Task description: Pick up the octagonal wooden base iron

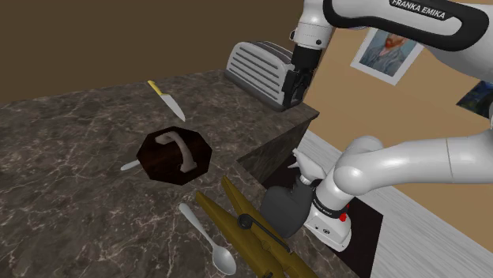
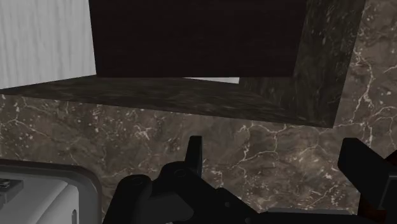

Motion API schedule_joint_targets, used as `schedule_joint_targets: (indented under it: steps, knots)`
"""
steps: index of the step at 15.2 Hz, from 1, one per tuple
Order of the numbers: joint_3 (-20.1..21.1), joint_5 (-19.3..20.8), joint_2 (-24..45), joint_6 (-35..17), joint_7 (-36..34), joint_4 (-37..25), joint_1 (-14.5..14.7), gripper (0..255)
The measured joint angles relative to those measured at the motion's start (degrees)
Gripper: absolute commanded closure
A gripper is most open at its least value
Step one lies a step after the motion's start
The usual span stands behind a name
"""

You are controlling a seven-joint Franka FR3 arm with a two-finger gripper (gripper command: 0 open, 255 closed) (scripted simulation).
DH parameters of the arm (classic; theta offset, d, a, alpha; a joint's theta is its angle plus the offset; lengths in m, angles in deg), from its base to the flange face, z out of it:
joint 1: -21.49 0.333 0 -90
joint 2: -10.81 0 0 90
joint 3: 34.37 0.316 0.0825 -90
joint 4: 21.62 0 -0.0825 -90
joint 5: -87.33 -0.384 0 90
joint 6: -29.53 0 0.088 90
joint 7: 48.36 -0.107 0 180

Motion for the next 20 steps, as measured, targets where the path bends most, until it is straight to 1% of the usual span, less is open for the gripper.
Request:
schedule_joint_targets:
  steps: [2, 5, 10, 13, 16, 20]
  knots:
    - [0.54, -0.36, -0.09, -0.57, -0.55, 0.39, 0.12, 0]
    - [4.28, -2.83, 1.25, -3.93, -4.32, 0.82, 0.99, 0]
    - [10.99, -6.18, 5.62, -11.13, -10.91, 0.53, 2.11, 0]
    - [15.11, -7.46, 8.97, -15.84, -14.87, -0.02, 2.43, 0]
    - [19.22, -7.86, 13.16, -19.97, -19.02, -1.99, 2.35, 0]
    - [25.04, -6.86, 19.82, -25.04, -25.33, -5.88, 1.68, 0]
